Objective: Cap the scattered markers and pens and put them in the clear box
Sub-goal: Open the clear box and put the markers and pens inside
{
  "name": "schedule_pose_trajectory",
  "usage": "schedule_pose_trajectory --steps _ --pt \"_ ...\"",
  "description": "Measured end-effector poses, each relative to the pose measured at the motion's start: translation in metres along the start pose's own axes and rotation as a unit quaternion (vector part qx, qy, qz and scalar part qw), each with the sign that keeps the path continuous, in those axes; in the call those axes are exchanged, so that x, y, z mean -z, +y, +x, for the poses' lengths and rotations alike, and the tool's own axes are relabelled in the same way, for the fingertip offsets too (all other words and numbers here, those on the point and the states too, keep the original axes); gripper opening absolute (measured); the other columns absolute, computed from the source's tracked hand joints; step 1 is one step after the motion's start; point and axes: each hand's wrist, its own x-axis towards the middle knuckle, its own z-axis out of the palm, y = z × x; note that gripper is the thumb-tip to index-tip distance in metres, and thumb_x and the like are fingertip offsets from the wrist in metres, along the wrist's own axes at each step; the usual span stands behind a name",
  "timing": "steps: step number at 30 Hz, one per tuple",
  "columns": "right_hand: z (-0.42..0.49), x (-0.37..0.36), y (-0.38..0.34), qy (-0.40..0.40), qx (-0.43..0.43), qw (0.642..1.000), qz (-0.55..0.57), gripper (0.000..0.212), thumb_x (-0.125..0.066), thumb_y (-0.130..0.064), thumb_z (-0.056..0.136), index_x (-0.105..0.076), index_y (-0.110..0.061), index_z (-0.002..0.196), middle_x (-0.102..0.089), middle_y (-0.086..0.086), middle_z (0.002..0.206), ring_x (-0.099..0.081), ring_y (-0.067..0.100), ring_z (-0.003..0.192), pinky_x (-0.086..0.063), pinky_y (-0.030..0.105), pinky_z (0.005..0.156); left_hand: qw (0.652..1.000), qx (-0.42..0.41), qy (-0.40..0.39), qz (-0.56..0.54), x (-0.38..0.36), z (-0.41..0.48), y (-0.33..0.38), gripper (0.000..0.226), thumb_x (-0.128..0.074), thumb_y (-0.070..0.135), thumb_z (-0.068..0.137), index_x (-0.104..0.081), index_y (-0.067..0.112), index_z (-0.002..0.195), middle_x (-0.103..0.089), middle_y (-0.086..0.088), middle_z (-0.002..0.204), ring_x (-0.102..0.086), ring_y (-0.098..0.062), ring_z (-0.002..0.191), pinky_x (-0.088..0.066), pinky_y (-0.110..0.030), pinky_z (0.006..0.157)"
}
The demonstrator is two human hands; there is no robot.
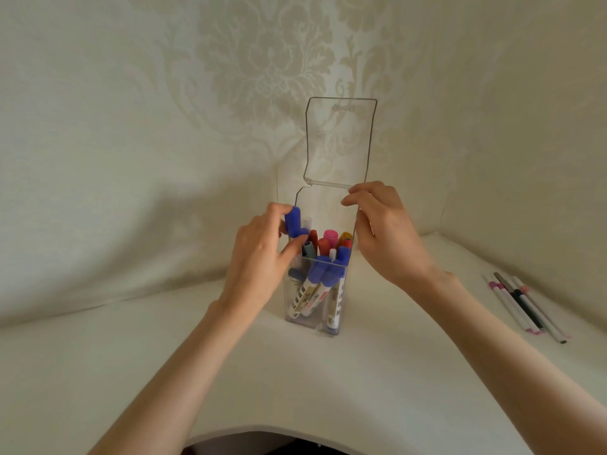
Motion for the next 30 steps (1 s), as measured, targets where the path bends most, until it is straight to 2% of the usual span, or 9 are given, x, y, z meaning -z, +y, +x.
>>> schedule_pose_trajectory --steps 2,8,12,15,18,22,24,26,30 --pt "-0.005 -0.001 0.001 -0.009 -0.012 1.000 -0.002 0.033 -0.043 0.013 0.082 -0.063 0.000 0.104 -0.057 0.016 0.119 -0.049 0.030 0.116 -0.036 0.021 0.088 0.999 -0.002 -0.018 0.029 -0.003 -0.002 -0.003 0.024 -0.057 0.029 0.085 -0.054 0.010 0.098 -0.060 -0.007 0.090 -0.057 -0.022 0.081 -0.044 -0.031 0.068" --pt "-0.026 0.000 0.005 -0.017 -0.014 1.000 0.015 0.038 -0.032 -0.005 0.083 -0.063 -0.003 0.103 -0.049 0.014 0.134 -0.042 0.031 0.125 -0.034 0.024 0.094 0.996 0.027 -0.064 0.061 -0.011 -0.012 -0.007 0.047 -0.033 0.045 0.087 -0.064 0.010 0.090 -0.052 -0.008 0.097 -0.053 -0.023 0.082 -0.047 -0.036 0.065" --pt "-0.043 0.011 0.014 -0.010 -0.039 0.999 0.025 0.032 -0.042 0.005 0.085 -0.062 -0.006 0.108 -0.047 0.012 0.134 -0.042 0.026 0.124 -0.033 0.021 0.093 0.996 0.021 -0.014 0.090 -0.009 -0.014 0.006 0.037 -0.040 0.040 0.087 -0.065 0.013 0.096 -0.055 -0.007 0.101 -0.052 -0.023 0.090 -0.034 -0.029 0.072" --pt "-0.066 0.027 0.035 -0.010 -0.078 0.997 0.016 0.030 -0.048 0.009 0.084 -0.062 -0.006 0.105 -0.053 0.010 0.125 -0.048 0.024 0.117 -0.031 0.015 0.090 0.998 -0.050 -0.004 -0.030 -0.011 -0.012 0.038 0.021 -0.047 0.024 0.088 -0.062 0.009 0.091 -0.055 -0.004 0.094 -0.054 -0.020 0.083 -0.044 -0.033 0.071" --pt "-0.100 0.047 0.072 -0.047 -0.169 0.985 0.002 0.025 -0.049 0.005 0.086 -0.064 -0.008 0.101 -0.058 0.005 0.114 -0.052 0.021 0.108 -0.032 0.017 0.085 0.979 -0.088 -0.095 -0.160 -0.036 -0.020 0.082 0.019 -0.047 0.022 0.087 -0.061 0.009 0.086 -0.056 0.003 0.085 -0.054 -0.010 0.073 -0.045 -0.028 0.065" --pt "-0.135 0.082 0.135 -0.033 -0.343 0.939 -0.017 0.024 -0.049 0.002 0.085 -0.066 -0.008 0.099 -0.063 0.009 0.110 -0.058 0.024 0.100 -0.040 0.028 0.082 0.945 0.006 -0.227 -0.235 -0.101 -0.027 0.116 0.009 -0.055 0.020 0.084 -0.063 0.016 0.084 -0.062 0.005 0.084 -0.059 -0.009 0.072 -0.046 -0.025 0.064" --pt "-0.142 0.098 0.165 0.000 -0.433 0.901 -0.016 0.026 -0.048 0.002 0.085 -0.066 -0.006 0.101 -0.065 0.014 0.108 -0.058 0.024 0.092 -0.036 0.024 0.071 0.926 0.083 -0.278 -0.241 -0.135 -0.025 0.123 0.007 -0.055 0.021 0.083 -0.062 0.020 0.080 -0.063 0.003 0.086 -0.061 -0.015 0.075 -0.051 -0.034 0.072" --pt "-0.145 0.107 0.192 0.005 -0.495 0.869 -0.014 0.022 -0.049 -0.002 0.088 -0.063 -0.003 0.105 -0.065 0.016 0.109 -0.057 0.026 0.095 -0.035 0.024 0.072 0.916 0.130 -0.309 -0.221 -0.166 -0.021 0.130 0.007 -0.053 0.027 0.080 -0.058 0.025 0.075 -0.065 0.002 0.088 -0.062 -0.019 0.080 -0.051 -0.036 0.077" --pt "-0.139 0.102 0.227 -0.072 -0.543 0.836 -0.009 0.028 -0.057 -0.021 0.090 -0.058 0.000 0.108 -0.063 0.016 0.106 -0.056 0.028 0.094 -0.036 0.026 0.074 0.893 0.184 -0.385 -0.142 -0.220 -0.014 0.152 0.026 -0.052 0.040 0.086 -0.060 0.017 0.092 -0.062 0.001 0.100 -0.059 -0.019 0.093 -0.045 -0.029 0.076"
